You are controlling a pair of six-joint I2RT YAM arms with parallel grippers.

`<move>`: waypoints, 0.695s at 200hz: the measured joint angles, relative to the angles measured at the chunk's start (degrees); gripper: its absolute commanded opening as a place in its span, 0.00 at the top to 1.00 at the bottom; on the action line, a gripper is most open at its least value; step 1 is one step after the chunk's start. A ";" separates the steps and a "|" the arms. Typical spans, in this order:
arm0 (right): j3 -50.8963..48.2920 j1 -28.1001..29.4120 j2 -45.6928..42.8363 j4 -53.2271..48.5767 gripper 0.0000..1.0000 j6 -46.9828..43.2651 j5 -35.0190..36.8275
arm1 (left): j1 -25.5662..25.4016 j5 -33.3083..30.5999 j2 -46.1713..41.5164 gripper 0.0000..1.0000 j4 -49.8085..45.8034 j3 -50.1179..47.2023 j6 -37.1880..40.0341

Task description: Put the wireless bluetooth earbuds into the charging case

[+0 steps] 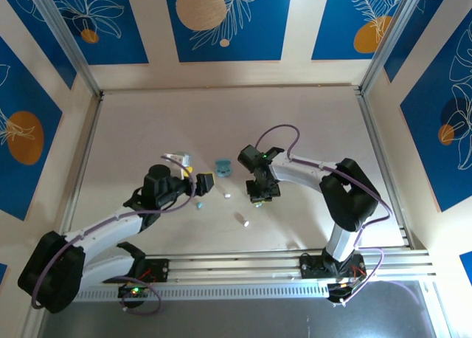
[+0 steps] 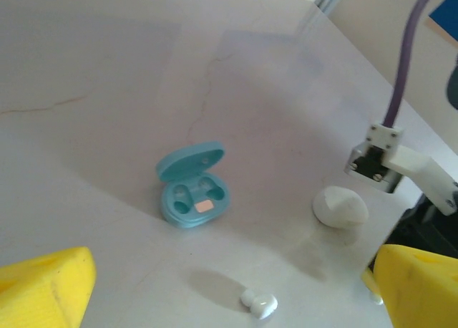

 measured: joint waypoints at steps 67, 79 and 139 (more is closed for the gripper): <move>-2.32 -0.15 0.00 3.19 0.67 4.68 0.00 | -4.39 1.31 5.35 0.00 1.09 1.81 1.64; -2.40 -0.20 0.00 3.72 0.63 5.07 -0.15 | -4.72 1.49 5.81 0.00 1.51 1.88 1.77; -8.46 -1.77 -7.32 5.90 0.34 5.77 -0.83 | -5.60 1.68 7.52 0.00 4.00 1.92 2.34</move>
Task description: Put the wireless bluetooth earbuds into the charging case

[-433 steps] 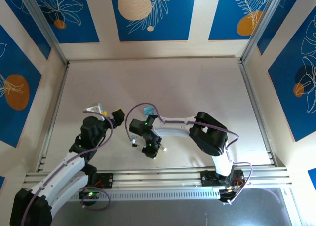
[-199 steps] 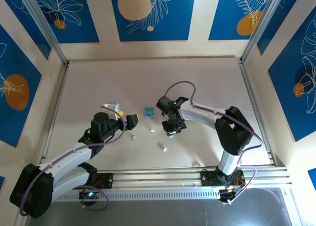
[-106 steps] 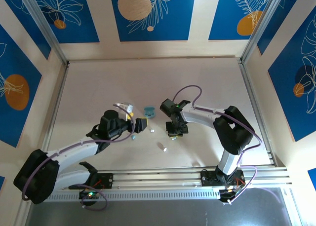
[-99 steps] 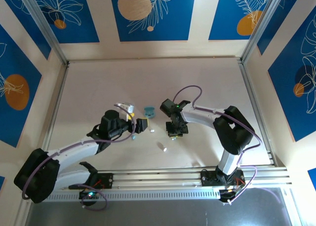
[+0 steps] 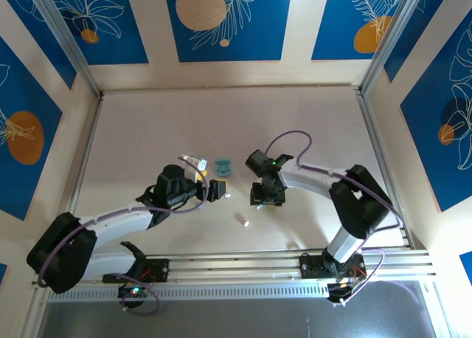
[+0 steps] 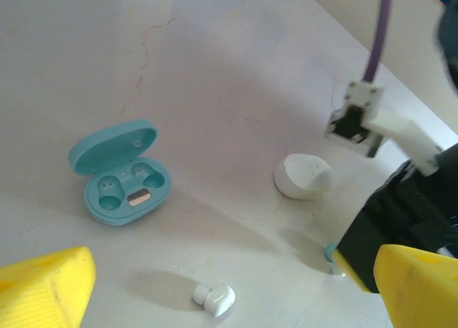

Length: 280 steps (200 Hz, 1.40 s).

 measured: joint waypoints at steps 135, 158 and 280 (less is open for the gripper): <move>-19.82 -18.43 -25.44 18.16 0.06 -0.24 -24.52 | -10.60 -1.18 -2.23 0.00 -29.97 15.43 -3.32; -21.44 -21.79 -24.35 22.86 0.26 -0.50 -30.29 | -12.85 -2.08 -0.57 0.00 -34.01 16.24 -4.35; -20.79 -21.97 -11.78 26.67 0.56 -5.70 -35.60 | -14.01 -3.76 3.06 0.00 -36.50 17.57 -5.90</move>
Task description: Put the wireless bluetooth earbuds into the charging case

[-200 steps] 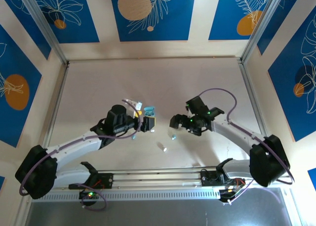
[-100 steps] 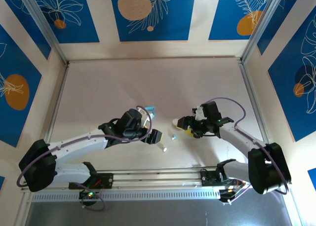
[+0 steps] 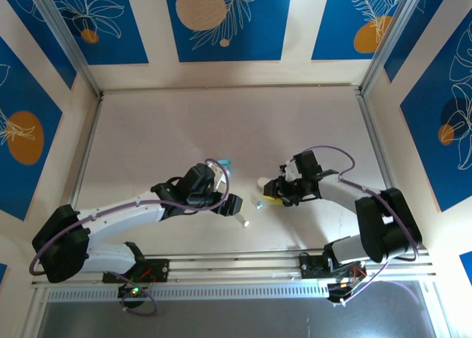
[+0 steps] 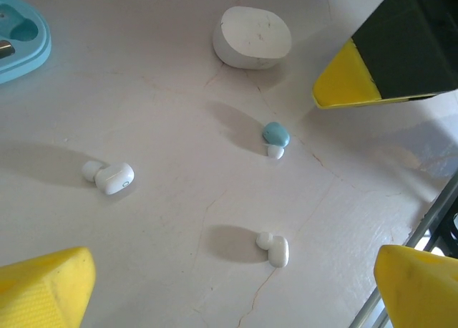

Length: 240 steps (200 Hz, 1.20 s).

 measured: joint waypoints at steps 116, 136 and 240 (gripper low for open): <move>5.05 5.68 8.41 0.42 0.53 -0.20 3.74 | 0.00 -0.24 -0.02 0.00 0.02 0.00 -0.20; 5.88 6.32 8.74 -0.35 0.53 -0.17 4.70 | 0.00 -0.24 -0.02 0.00 0.04 -0.02 -0.17; 6.75 8.31 9.25 -2.67 0.52 0.31 6.56 | 0.00 -0.24 -0.57 0.00 0.26 -0.61 -0.15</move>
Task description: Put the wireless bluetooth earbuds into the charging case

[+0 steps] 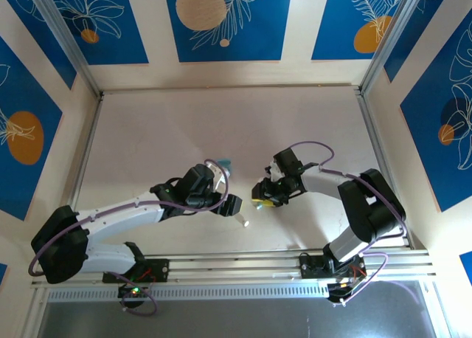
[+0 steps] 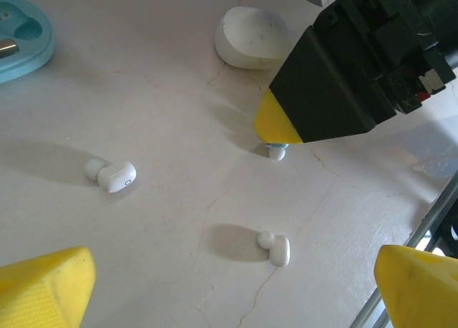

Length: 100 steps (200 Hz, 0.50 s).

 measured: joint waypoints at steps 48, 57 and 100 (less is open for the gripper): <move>-0.52 0.02 -0.74 -0.72 0.53 0.66 -0.09 | 0.00 0.00 0.00 0.00 0.15 -0.04 0.00; -0.70 0.02 -0.74 -0.70 0.52 0.87 -0.11 | 0.00 0.00 0.00 0.00 0.17 -0.04 0.00; -1.22 0.39 -0.74 0.63 0.52 1.95 -0.57 | -0.04 0.02 0.00 0.00 0.15 -0.07 0.00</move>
